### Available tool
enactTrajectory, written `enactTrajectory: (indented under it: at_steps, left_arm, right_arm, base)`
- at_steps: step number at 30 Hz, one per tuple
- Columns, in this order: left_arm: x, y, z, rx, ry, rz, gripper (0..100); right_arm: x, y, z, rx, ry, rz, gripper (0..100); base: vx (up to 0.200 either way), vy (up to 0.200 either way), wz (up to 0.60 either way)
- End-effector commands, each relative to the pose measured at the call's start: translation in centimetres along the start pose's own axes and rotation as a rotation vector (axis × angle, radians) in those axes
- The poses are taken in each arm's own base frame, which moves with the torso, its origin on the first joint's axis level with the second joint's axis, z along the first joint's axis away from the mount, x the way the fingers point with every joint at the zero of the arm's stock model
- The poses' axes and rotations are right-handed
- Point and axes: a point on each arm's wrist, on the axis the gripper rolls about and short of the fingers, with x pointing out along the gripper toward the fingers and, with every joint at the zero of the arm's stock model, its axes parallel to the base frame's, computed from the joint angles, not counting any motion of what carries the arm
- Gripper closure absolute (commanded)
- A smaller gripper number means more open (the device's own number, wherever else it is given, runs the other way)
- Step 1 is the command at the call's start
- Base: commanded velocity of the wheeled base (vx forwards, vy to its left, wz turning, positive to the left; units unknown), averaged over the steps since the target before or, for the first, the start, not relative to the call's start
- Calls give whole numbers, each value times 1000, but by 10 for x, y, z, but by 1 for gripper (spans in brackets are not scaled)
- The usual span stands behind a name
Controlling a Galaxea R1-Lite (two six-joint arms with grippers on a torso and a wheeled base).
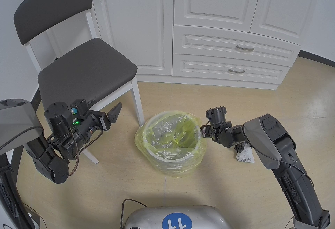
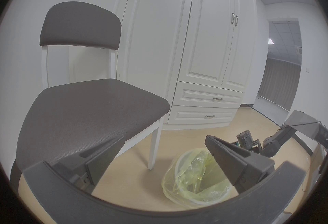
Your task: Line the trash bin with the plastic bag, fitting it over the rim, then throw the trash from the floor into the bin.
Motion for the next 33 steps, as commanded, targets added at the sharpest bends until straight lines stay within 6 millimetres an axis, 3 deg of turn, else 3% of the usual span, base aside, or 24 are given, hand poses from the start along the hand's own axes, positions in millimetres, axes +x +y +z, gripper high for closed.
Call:
enactTrajectory:
  at_steps: [1, 5, 10, 12, 16, 19, 20, 23, 24, 25, 26, 27, 33]
  left_arm:
    - [0, 0, 0, 0, 2, 1, 0]
    - [-1, 0, -1, -1, 6, 0, 0]
    - [-2, -3, -3, 0, 13, -9, 0]
    - [-4, -7, -5, 1, 26, -22, 0]
    - [-14, -12, -8, 3, 61, -93, 0]
    - [-16, -14, -9, 4, 69, -107, 0]
    - [-21, -16, -9, 4, 78, -128, 0]
    - [-28, -20, -6, 4, 81, -144, 0]
    - [-29, -21, -7, 4, 86, -147, 0]
    - [-29, -21, -7, 4, 86, -147, 0]
    - [-33, -23, -7, 4, 93, -170, 0]
    - [-36, -24, -7, 5, 97, -185, 0]
    - [-55, -27, -1, 14, 109, -285, 0]
  right_arm:
    - [-2, -1, -5, -13, 36, -5, 0]
    - [-9, -6, 6, 0, 29, -11, 0]
    - [-36, -15, 29, 9, 27, -4, 0]
    - [-61, -20, 45, 21, 26, 7, 0]
    - [-101, -24, 58, 52, 36, 27, 0]
    - [-109, -24, 59, 52, 42, 32, 0]
    - [-136, -27, 65, 56, 44, 52, 0]
    - [-187, -30, 73, 67, -3, 85, 0]
    - [-200, -30, 76, 71, -23, 100, 0]
    - [-200, -30, 76, 71, -23, 100, 0]
    - [-236, -29, 79, 69, -79, 147, 0]
    - [-251, -29, 78, 63, -99, 168, 0]
    - [-324, -48, 72, 5, -129, 212, 0]
  base:
    - [0, 0, 0]
    - [0, 0, 0]
    - [0, 0, 0]
    - [0, 0, 0]
    - [0, 0, 0]
    - [0, 0, 0]
    - [0, 0, 0]
    - [0, 0, 0]
    - [0, 0, 0]
    - [0, 0, 0]
    - [0, 0, 0]
    - [0, 0, 0]
    - [0, 0, 0]
